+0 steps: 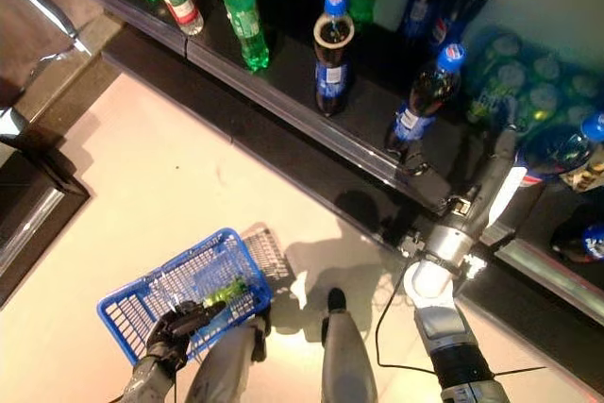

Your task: Pick up the drink and place into the basket.

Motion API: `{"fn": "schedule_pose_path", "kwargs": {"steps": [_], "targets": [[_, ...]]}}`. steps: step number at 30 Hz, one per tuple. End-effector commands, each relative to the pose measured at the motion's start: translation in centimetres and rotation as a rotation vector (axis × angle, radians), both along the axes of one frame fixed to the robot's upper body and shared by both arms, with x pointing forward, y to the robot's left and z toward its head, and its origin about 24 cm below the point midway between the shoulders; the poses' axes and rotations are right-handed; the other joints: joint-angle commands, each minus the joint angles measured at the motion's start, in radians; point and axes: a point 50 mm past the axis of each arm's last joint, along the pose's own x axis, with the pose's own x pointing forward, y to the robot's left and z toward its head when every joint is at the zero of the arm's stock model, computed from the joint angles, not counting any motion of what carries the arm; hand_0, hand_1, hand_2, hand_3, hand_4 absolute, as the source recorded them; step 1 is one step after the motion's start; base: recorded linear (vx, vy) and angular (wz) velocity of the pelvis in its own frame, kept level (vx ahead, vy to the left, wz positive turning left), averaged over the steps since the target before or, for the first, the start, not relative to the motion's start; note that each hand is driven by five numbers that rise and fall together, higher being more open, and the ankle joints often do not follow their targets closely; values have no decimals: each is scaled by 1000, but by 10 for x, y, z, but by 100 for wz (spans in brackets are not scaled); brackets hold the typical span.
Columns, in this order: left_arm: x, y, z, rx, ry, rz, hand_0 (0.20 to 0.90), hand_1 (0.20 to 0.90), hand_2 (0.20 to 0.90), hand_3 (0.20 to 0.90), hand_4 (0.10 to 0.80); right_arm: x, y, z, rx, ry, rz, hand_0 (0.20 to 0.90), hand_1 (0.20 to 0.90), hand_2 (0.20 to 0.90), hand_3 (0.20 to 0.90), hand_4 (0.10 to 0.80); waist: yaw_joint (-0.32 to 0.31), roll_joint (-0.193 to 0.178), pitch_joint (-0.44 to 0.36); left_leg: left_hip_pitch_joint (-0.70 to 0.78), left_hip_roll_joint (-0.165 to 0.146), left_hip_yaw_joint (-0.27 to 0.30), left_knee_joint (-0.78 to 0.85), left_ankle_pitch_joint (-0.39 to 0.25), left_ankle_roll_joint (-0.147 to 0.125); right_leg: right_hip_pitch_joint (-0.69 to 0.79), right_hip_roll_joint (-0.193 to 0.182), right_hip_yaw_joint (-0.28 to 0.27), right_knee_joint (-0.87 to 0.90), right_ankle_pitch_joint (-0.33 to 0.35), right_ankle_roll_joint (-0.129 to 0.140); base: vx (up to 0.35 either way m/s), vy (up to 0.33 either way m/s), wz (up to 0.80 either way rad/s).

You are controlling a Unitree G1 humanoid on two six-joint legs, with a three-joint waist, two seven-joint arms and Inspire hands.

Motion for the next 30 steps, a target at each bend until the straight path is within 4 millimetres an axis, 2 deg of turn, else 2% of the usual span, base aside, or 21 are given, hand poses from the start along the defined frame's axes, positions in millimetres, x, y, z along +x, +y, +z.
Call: {"fn": "schedule_pose_path", "kwargs": {"steps": [1,7,9,14,22,30], "targets": [[-13,-14,0,-67,-73,-10,300,300,300,200,100,-9,11,56,-38,-332,59,900,900,900,900,800,-22,-27,-23,-107,-35,1,217,-40,21,69,-4,-76,-122,63,-25,28,33,-12],[-7,-17,4,-81,-104,-24,300,300,300,200,100,1,17,61,-52,-304,181,900,900,900,900,800,-22,-10,2,-136,-39,-7,250,-12,15,57,-2,-65,-102,56,-33,12,12,-3],[-2,-20,6,-76,-113,-47,300,300,300,200,100,11,22,66,-57,-288,209,900,900,900,900,800,-13,-2,16,-146,-42,-16,258,6,11,54,1,-66,-97,56,-38,0,0,0],[-3,-23,5,-80,-102,-65,300,300,300,200,100,25,21,75,-64,-256,254,900,900,900,900,800,1,16,27,-158,-50,-27,256,43,4,61,7,-68,-107,60,-45,17,-2,2],[-4,-22,5,-87,-86,-76,300,300,300,200,100,38,23,84,-100,-196,320,900,900,900,900,800,14,32,40,-158,-62,-41,244,65,2,65,8,-63,-117,69,-46,40,7,0],[2,-17,8,-62,-88,-95,300,300,300,200,100,55,10,91,49,-180,327,900,900,900,900,800,36,24,50,-169,-65,-48,218,62,7,60,12,-64,-145,93,-39,1,-33,0]]}}
